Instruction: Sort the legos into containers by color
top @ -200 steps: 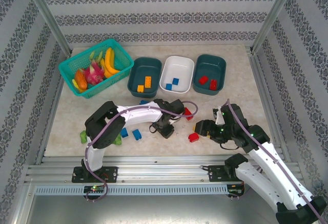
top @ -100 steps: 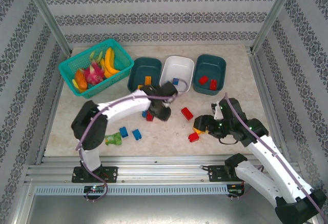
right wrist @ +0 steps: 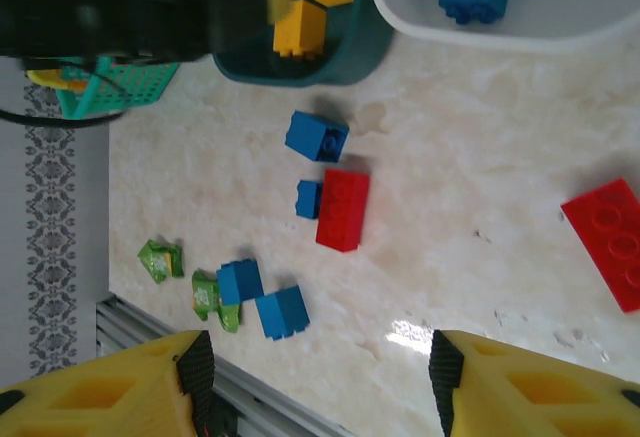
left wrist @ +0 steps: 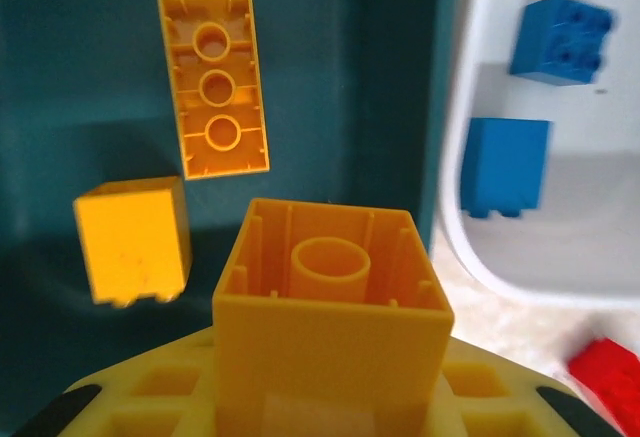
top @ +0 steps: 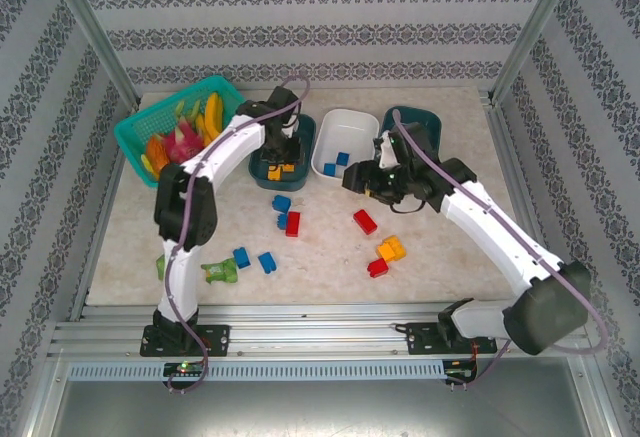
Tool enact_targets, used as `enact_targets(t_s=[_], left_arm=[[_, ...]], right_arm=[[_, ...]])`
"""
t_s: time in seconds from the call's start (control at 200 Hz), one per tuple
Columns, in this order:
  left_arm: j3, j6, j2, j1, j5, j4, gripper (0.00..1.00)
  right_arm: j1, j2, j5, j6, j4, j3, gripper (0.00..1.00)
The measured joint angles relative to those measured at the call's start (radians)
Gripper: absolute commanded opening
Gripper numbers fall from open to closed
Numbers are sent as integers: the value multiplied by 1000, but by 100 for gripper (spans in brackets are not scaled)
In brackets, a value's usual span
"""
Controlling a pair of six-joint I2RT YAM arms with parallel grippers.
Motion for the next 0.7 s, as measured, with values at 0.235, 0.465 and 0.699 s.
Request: enact_targets(t_s=[0.235,0.465,0.699], left_arm=[[89,-13,148,3,35,-78,33],[97,-34,150,5,43,-109,55],[140,-38,150,5,43,-122,58]], right_arm=[[0,55,0,16,3,16,61],[2,67,2,31,3,16,61],[24,90,14,26,2,27,61]])
